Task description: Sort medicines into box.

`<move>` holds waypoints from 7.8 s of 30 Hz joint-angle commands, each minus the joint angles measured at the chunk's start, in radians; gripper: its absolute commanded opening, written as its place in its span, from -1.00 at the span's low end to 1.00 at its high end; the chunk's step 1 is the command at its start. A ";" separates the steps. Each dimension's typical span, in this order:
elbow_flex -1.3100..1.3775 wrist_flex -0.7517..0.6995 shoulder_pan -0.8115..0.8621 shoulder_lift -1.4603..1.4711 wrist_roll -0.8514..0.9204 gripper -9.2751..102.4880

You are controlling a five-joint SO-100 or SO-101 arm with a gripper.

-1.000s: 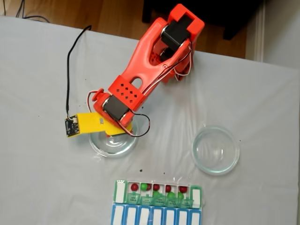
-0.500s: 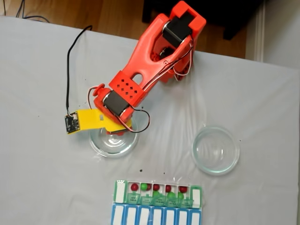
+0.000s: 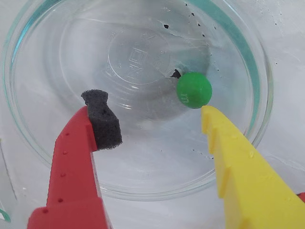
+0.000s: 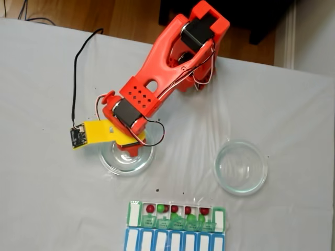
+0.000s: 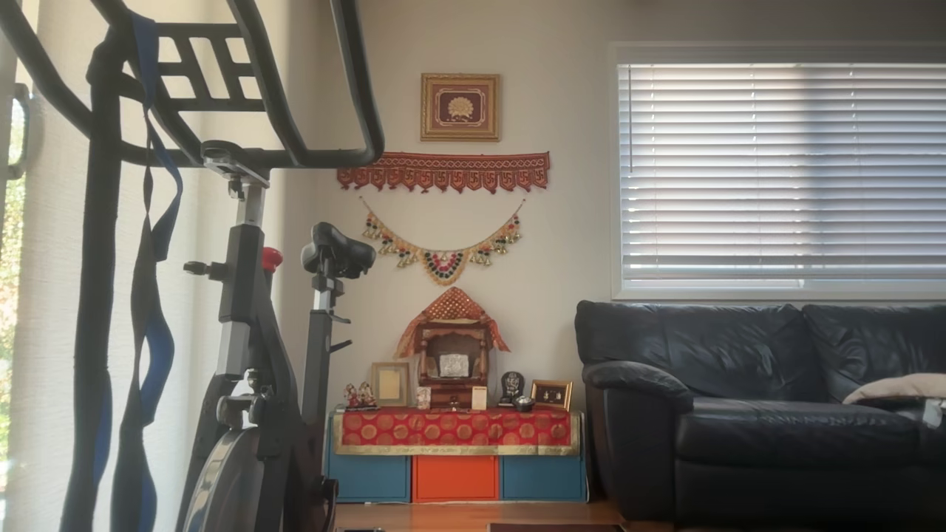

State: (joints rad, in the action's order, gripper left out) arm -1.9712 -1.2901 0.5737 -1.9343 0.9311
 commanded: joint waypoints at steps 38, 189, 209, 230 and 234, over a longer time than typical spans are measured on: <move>0.084 -0.057 -0.026 0.101 -0.040 -0.16; 0.385 -0.144 -0.046 0.152 -0.270 -0.82; 0.830 -0.374 -0.258 0.282 -0.560 -0.82; 1.262 -0.405 -0.403 0.658 -0.706 -0.82; 1.359 -0.425 -0.420 0.716 -0.721 -0.82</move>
State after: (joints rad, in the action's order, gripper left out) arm -0.7501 -1.7012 0.1856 -1.1996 0.2178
